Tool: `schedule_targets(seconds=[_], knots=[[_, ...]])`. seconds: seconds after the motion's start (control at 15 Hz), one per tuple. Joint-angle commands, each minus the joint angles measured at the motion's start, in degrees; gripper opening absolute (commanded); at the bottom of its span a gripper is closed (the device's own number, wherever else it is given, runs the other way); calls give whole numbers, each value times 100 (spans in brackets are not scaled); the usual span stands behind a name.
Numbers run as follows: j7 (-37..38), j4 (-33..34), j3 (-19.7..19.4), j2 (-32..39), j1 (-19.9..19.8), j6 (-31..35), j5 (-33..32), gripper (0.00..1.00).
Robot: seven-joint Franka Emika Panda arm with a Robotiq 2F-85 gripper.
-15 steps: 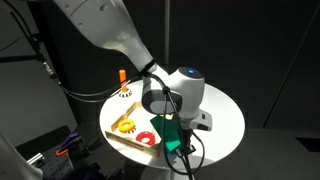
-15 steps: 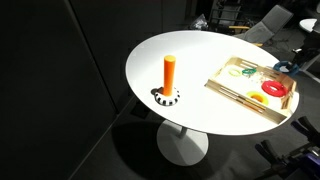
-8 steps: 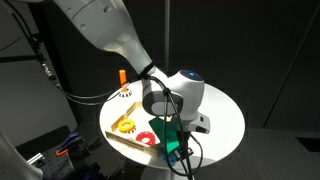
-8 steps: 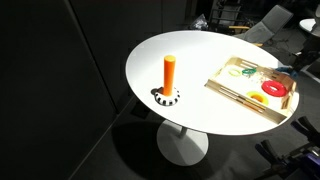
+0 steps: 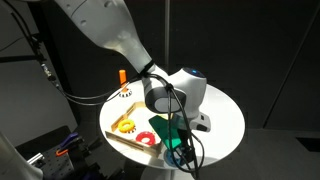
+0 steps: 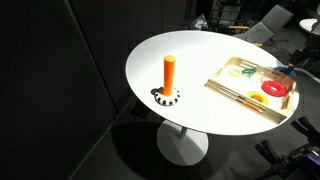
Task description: Remove the blue ring from the wooden tray and put it on the table to the right
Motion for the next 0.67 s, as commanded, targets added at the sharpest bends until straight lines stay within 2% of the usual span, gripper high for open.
schedule_targets(seconds=[0.0, 0.33, 0.6], knots=[[269, 85, -140, -295, 138, -483, -286, 100], [370, 82, -148, -797, 291, -978, -415, 100], [738, 46, -184, -1300, 575, -1515, -634, 100]])
